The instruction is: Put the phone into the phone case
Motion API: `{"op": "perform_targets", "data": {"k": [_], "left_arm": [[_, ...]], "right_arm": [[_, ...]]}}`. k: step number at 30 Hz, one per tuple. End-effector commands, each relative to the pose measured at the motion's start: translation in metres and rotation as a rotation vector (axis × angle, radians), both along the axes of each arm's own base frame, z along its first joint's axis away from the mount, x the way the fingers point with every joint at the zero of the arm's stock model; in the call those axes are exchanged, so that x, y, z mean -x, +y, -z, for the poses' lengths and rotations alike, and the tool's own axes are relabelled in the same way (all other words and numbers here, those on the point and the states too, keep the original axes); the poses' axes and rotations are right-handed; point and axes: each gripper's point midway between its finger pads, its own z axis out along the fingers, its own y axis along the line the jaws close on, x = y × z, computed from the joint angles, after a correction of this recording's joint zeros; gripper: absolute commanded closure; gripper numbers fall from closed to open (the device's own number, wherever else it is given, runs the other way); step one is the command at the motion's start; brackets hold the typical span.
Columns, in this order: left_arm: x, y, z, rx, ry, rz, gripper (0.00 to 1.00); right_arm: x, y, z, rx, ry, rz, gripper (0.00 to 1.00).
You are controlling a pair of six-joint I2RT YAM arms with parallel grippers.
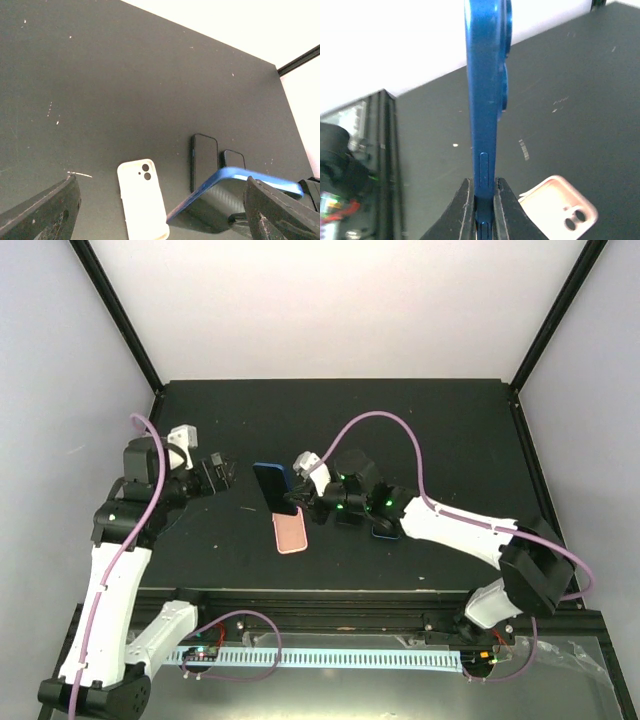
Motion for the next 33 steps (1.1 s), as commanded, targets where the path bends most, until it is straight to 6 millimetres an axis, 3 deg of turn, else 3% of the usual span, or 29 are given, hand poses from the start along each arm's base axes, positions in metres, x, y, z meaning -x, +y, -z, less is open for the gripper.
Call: {"op": "perform_targets", "data": {"k": [1,6,14,20,24,33], "left_arm": [[0.009,0.000,0.016,0.021,0.022,-0.004,0.11],[0.013,-0.018,0.052,0.084,0.053,0.090,0.15],[0.016,-0.031,0.122,0.136,0.205,0.147,0.24],[0.011,-0.040,0.159,0.190,0.267,0.157,0.29],[0.006,-0.046,0.177,0.229,0.288,0.161,0.32],[-0.001,-0.051,0.210,0.231,0.350,0.176,0.35]], "right_arm": [[0.021,-0.003,-0.003,-0.103,0.465,0.086,0.99],[0.033,0.003,0.021,-0.052,0.732,0.076,0.99],[0.014,-0.008,0.061,0.029,1.014,0.146,0.99],[0.004,-0.013,0.086,0.137,1.077,0.158,0.98],[-0.008,-0.011,0.089,0.134,1.076,0.179,0.98],[-0.015,-0.003,0.113,0.190,1.153,0.181,0.97]]}}
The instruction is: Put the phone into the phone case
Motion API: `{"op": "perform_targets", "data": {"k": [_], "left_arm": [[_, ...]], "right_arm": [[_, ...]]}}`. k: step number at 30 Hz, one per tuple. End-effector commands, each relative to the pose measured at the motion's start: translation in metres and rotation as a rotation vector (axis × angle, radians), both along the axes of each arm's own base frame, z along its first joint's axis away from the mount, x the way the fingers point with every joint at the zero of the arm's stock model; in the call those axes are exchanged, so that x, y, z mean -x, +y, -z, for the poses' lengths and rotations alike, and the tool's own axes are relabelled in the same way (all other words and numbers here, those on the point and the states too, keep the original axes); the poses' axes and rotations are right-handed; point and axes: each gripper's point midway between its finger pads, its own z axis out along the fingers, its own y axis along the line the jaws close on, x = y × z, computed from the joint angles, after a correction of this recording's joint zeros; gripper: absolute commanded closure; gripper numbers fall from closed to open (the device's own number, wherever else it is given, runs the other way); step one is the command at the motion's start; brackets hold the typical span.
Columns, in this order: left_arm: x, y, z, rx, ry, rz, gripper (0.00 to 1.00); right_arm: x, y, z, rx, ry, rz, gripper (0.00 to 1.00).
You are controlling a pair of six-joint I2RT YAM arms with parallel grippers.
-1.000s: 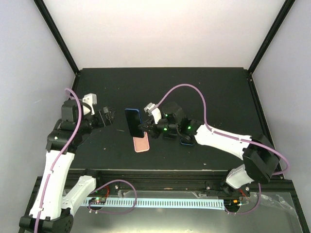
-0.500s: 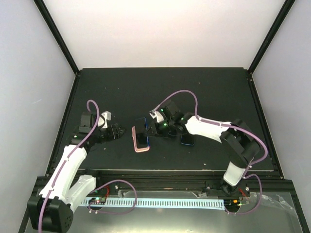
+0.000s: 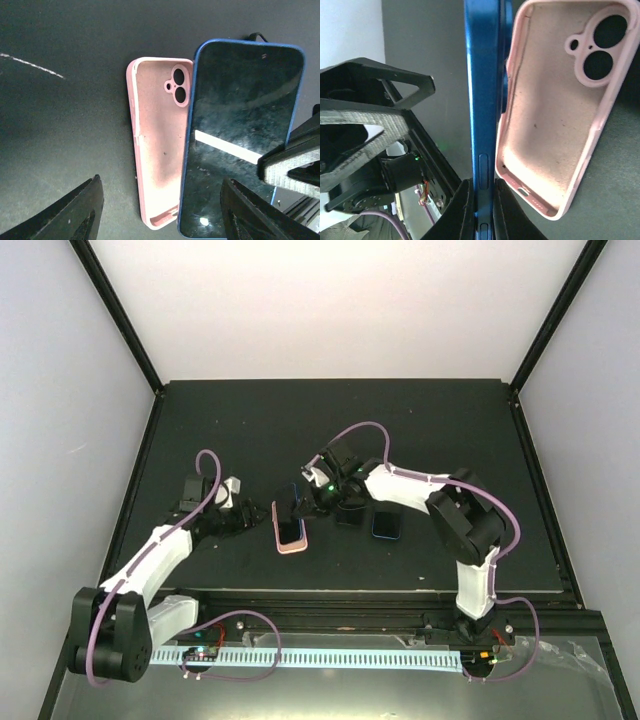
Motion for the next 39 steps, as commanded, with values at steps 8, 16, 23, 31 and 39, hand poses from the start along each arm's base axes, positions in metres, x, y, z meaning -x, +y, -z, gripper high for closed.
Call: {"op": "perform_targets", "data": {"k": [8,16,23,31,39], "left_arm": [[-0.014,-0.014,0.008,0.070,-0.035,0.029,0.35],[-0.020,-0.018,0.023,0.087,0.000,0.040,0.35],[-0.023,-0.019,0.045,0.063,0.035,0.039,0.38],[-0.024,-0.029,0.056,0.083,0.050,0.063,0.40],[-0.020,-0.037,0.066,0.090,0.074,0.083,0.45]], "right_arm": [[-0.002,0.000,0.012,0.024,0.076,-0.026,0.95],[-0.002,0.001,0.022,0.032,0.083,-0.043,0.94],[0.001,0.002,0.030,0.040,0.119,-0.054,0.88],[-0.004,0.004,0.034,0.064,0.130,-0.048,0.81],[-0.011,0.008,0.037,0.065,0.129,-0.016,0.83]]}}
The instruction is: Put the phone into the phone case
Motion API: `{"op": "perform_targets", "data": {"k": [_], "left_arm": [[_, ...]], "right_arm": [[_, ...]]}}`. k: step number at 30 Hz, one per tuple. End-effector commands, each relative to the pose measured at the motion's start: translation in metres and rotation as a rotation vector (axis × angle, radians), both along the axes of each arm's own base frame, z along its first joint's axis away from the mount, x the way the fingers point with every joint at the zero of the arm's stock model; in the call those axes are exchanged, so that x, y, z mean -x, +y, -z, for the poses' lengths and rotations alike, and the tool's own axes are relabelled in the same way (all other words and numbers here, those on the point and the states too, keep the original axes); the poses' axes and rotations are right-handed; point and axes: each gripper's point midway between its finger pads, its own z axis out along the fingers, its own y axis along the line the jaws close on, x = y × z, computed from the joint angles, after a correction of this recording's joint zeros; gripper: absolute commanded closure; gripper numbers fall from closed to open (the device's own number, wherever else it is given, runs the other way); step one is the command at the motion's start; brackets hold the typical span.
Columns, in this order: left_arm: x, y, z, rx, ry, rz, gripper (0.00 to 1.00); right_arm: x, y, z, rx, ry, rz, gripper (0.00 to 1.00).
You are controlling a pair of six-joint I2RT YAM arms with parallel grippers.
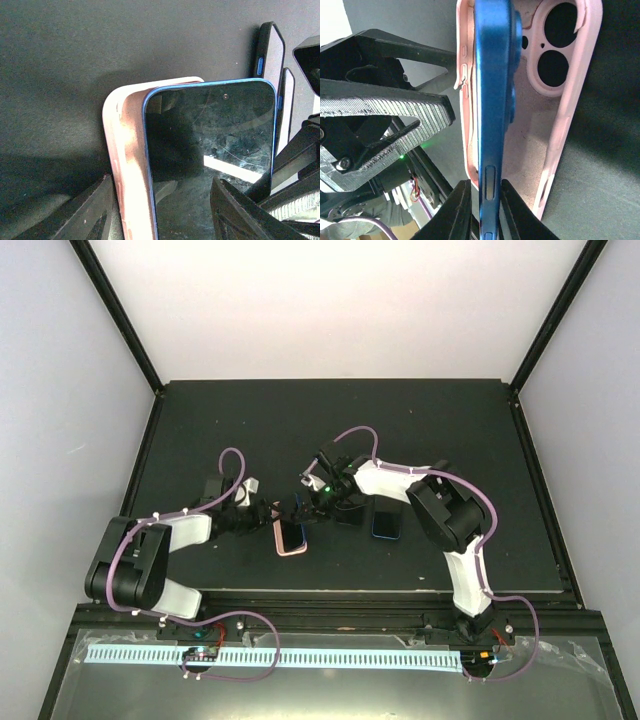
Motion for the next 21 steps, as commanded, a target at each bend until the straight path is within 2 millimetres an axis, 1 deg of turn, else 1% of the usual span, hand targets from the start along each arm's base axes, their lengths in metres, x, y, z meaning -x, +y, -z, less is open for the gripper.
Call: {"op": "perform_targets", "data": {"k": [1,9,14,18,21], "left_arm": [[0.009,-0.003,0.014,-0.002,0.046,0.003,0.46],[0.017,-0.012,0.014,0.026,0.064,0.018,0.50],[0.021,-0.015,0.011,0.046,0.060,0.023,0.50],[0.019,-0.016,0.007,0.045,0.029,0.031,0.50],[0.018,-0.016,0.008,0.044,0.025,0.040,0.51]], "right_arm": [[-0.011,0.008,-0.003,-0.024,-0.008,0.024,0.84],[-0.011,0.012,0.002,-0.053,0.015,0.058,0.86],[-0.010,0.013,0.007,-0.068,0.029,0.078,0.88],[-0.002,0.011,0.016,-0.065,0.041,0.044,0.88],[0.000,0.010,0.015,-0.063,0.026,0.013,0.87]]}}
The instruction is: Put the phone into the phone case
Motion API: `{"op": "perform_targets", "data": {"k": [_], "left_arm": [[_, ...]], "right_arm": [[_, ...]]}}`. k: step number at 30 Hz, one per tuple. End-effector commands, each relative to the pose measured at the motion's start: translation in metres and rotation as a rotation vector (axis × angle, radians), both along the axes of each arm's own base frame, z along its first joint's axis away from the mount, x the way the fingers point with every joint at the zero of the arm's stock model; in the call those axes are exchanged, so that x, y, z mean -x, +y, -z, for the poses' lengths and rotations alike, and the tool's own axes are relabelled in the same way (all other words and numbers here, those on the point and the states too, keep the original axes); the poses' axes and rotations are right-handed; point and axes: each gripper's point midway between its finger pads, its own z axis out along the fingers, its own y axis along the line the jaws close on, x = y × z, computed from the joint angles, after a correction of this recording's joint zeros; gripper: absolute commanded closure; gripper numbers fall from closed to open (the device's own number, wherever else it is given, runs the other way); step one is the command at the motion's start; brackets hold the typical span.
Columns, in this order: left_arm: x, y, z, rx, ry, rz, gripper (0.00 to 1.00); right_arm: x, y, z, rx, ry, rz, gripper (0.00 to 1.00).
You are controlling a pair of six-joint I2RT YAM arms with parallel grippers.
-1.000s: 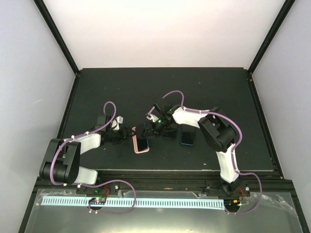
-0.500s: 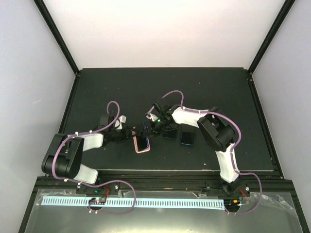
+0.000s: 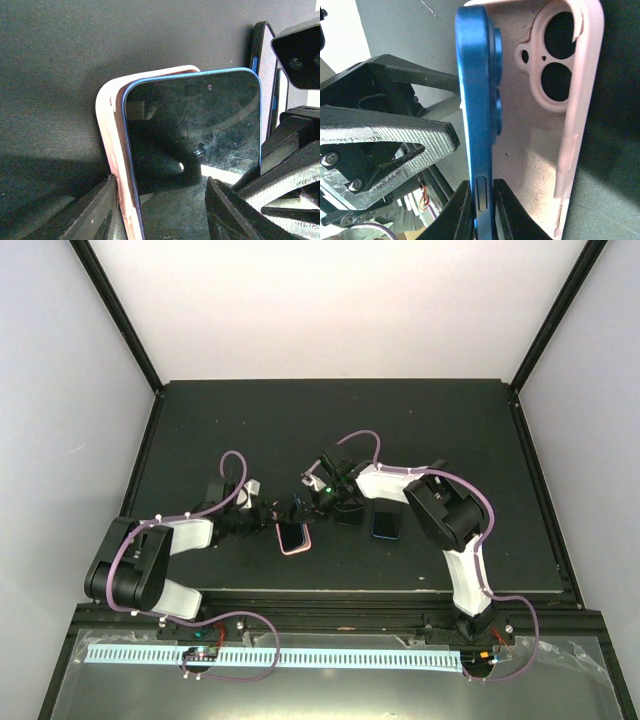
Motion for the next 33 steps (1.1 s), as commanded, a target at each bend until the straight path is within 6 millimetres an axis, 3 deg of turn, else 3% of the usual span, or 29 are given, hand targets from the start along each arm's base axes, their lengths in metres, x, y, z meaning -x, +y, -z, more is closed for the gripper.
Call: {"op": "perform_targets", "data": {"k": [1,5,13,19,33], "left_arm": [[0.016,-0.008,0.007,0.017,0.040,0.047,0.51],[0.020,-0.003,0.010,-0.010,0.062,0.026,0.52],[0.025,0.006,0.008,-0.055,0.074,-0.008,0.52],[0.023,0.010,0.000,-0.078,0.058,-0.011,0.52],[0.020,0.009,0.001,-0.090,0.056,0.000,0.58]], "right_arm": [[0.003,0.002,0.007,-0.008,-0.018,-0.040,0.87],[-0.003,-0.008,-0.004,0.038,-0.096,-0.018,0.79],[-0.011,-0.026,-0.025,0.098,-0.234,0.023,0.43],[-0.019,-0.032,-0.021,0.115,-0.284,0.055,0.32],[-0.024,-0.022,0.012,0.057,-0.272,0.092,0.33]]}}
